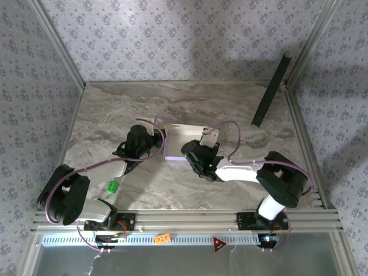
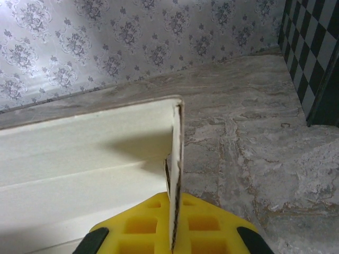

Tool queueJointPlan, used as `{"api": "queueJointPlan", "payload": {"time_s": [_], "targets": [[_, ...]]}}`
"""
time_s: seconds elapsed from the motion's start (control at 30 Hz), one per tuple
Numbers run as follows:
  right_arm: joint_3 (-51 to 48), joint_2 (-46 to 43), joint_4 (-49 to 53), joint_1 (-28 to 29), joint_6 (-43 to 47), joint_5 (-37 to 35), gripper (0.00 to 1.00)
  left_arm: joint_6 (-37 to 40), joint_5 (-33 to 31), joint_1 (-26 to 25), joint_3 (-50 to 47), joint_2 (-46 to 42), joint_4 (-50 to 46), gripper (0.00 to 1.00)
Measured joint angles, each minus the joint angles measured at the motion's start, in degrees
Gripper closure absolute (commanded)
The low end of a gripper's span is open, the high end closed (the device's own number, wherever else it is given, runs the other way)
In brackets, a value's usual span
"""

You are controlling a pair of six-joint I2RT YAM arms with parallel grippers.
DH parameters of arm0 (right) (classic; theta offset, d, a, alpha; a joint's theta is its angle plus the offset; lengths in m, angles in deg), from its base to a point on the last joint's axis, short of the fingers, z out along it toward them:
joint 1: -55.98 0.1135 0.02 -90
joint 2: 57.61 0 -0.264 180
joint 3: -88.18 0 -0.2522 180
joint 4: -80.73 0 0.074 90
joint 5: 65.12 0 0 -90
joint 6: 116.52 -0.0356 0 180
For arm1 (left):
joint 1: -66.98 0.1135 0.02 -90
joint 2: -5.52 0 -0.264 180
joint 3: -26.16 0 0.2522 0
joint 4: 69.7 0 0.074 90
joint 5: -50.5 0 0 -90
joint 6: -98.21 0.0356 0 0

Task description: Fold the paper box

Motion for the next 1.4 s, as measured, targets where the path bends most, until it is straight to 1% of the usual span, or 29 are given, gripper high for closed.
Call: {"api": "queueJointPlan", "payload": {"time_s": [0.2, 0.3, 0.4, 0.53, 0.67, 0.83, 0.93, 1.0, 1.03, 1.1, 1.2, 1.27, 1.4], "targets": [[-1.55, -0.02, 1.92, 1.18, -3.80, -1.33, 1.00, -1.95, -0.70, -1.86, -2.21, -0.35, 1.51, 0.96], [-2.45, 0.00, 3.13, 1.70, -5.81, -1.88, 1.00, -2.60, -1.49, -2.95, -3.67, -0.66, 2.21, 0.94], [-3.21, 0.00, 4.22, 2.36, -7.41, -1.97, 1.00, -2.99, -1.70, -3.54, -5.09, -1.60, 1.84, 0.83], [-3.89, 0.15, 5.46, 2.71, -8.79, -2.25, 1.00, -3.45, -2.05, -3.78, -6.05, -4.46, -3.34, 0.65], [-4.26, 0.96, 6.93, 2.71, -9.57, -2.36, 1.00, -2.97, -3.50, -3.63, -6.16, -10.97, -10.23, 0.55], [-4.26, 1.62, 7.58, 2.71, -9.94, -2.34, 1.00, -1.57, -5.22, -3.63, -6.14, -20.76, -18.60, 0.51], [-4.26, 1.77, 7.82, 2.71, -9.94, -2.32, 1.00, -0.17, -6.67, -3.50, -5.88, -25.77, -23.80, 0.51], [-4.26, 1.88, 7.82, 2.71, -9.90, -2.29, 1.00, 1.05, -7.13, -3.17, -4.24, -27.15, -27.47, 0.52], [-4.26, 1.97, 7.78, 2.71, -9.68, -2.27, 1.00, 1.79, -7.08, -2.97, -2.67, -27.02, -29.27, 0.52], [-4.26, 2.29, 7.78, 2.71, -9.22, -2.25, 0.97, 3.39, -6.58, -2.58, 2.01, -25.33, -32.65, 0.53], [-4.24, 2.56, 7.82, 2.71, -8.68, -1.75, 0.88, 5.77, -3.85, -2.01, 11.08, -20.28, -36.04, 0.53], [-4.24, 2.56, 8.07, 2.71, -8.35, -1.03, 0.83, 6.86, -0.33, -1.49, 17.66, -15.78, -37.99, 0.55], [-4.24, 2.54, 9.97, 2.71, -8.24, -0.02, 0.76, 8.09, 7.58, -0.44, 28.26, -6.43, -41.35, 0.58]]}}
